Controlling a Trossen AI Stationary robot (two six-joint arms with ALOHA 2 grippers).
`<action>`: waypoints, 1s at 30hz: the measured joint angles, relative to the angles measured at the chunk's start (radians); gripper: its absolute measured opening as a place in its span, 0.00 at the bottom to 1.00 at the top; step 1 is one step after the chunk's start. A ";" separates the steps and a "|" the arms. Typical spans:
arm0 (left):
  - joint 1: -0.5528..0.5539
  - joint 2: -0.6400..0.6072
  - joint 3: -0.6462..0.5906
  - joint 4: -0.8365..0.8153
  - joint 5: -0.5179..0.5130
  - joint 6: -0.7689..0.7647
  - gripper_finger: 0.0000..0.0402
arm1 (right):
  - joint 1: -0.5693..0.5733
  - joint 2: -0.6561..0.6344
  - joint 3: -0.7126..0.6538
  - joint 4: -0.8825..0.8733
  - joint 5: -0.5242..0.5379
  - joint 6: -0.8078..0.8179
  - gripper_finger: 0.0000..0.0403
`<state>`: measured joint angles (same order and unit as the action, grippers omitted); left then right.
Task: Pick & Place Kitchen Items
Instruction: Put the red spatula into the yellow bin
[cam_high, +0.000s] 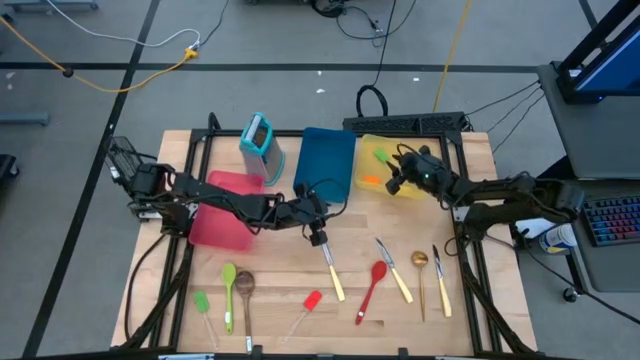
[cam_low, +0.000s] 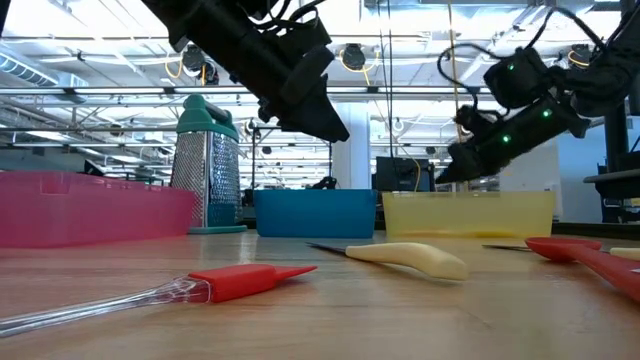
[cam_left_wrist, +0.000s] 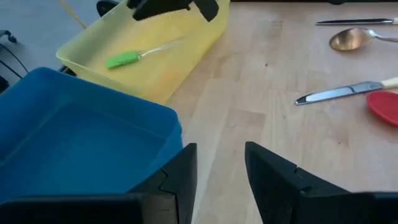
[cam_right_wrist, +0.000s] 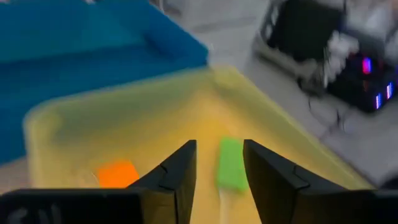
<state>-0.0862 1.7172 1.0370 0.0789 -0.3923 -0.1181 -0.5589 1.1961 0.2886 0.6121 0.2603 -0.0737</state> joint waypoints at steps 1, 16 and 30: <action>-0.003 0.000 0.000 -0.001 0.000 -0.005 0.35 | 0.015 0.000 0.000 0.033 -0.001 -0.030 0.32; -0.037 0.000 0.000 -0.120 0.105 -0.268 0.35 | 0.191 0.000 0.000 0.274 -0.160 -0.253 0.48; -0.221 0.000 0.000 -0.129 0.123 -0.573 0.52 | 0.361 0.000 0.000 0.107 -0.187 -0.144 0.50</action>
<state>-0.3077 1.7172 1.0367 -0.0497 -0.2690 -0.6910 -0.1979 1.1965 0.2886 0.7192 0.0734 -0.2179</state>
